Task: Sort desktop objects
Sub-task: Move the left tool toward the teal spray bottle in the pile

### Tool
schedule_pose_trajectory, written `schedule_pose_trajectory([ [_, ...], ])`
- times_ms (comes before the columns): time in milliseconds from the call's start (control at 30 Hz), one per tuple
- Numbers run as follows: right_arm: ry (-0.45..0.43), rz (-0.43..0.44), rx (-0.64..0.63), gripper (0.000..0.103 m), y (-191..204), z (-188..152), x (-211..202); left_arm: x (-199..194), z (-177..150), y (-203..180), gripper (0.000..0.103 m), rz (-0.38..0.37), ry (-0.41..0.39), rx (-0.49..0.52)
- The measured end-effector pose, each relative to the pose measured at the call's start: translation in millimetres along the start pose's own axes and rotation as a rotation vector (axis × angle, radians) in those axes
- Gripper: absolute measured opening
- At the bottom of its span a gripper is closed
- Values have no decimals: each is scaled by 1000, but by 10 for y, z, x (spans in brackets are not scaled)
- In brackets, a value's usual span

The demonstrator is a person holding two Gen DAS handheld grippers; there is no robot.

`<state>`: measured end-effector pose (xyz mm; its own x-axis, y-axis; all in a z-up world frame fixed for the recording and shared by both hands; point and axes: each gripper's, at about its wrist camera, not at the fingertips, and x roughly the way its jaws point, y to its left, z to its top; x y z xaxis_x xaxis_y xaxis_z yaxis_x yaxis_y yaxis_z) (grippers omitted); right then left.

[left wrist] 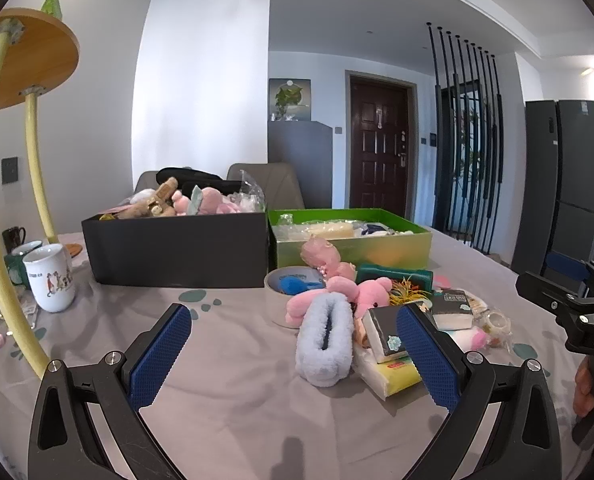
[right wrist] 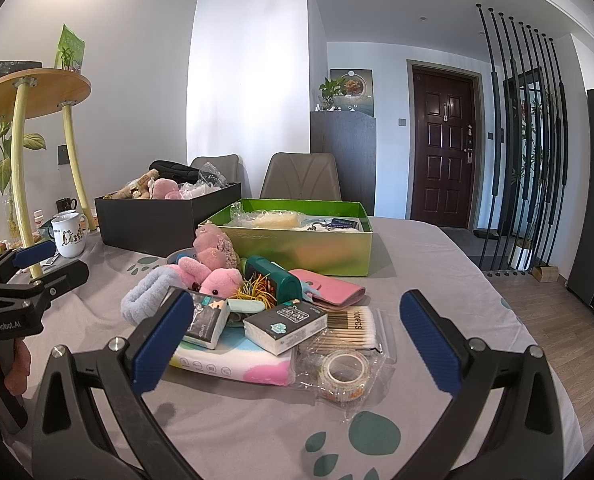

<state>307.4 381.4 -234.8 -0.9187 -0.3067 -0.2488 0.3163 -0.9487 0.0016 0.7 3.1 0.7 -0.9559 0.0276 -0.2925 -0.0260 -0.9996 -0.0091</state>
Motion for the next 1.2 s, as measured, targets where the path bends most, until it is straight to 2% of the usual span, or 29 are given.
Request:
schedule_pose_trajectory([
  [333,28,-6,1,103,5,6,38,13,-12,-20,102,-29,11,13],
  [633,27,-20,-1,103,4,-4,48,126,-10,-56,102,-81,82,17],
  [900,69,46,68,103,-19,9,138,201,195,-117,101,-113,91,55],
  [1000,79,70,73,94,-8,40,167,277,302,-130,89,-145,110,57],
  [1067,97,80,72,83,11,63,207,376,369,-133,82,-183,150,44],
  [1133,121,86,81,73,12,89,253,469,423,-135,71,-228,189,23],
  [1200,142,101,94,67,3,103,303,549,482,-144,63,-263,221,4],
])
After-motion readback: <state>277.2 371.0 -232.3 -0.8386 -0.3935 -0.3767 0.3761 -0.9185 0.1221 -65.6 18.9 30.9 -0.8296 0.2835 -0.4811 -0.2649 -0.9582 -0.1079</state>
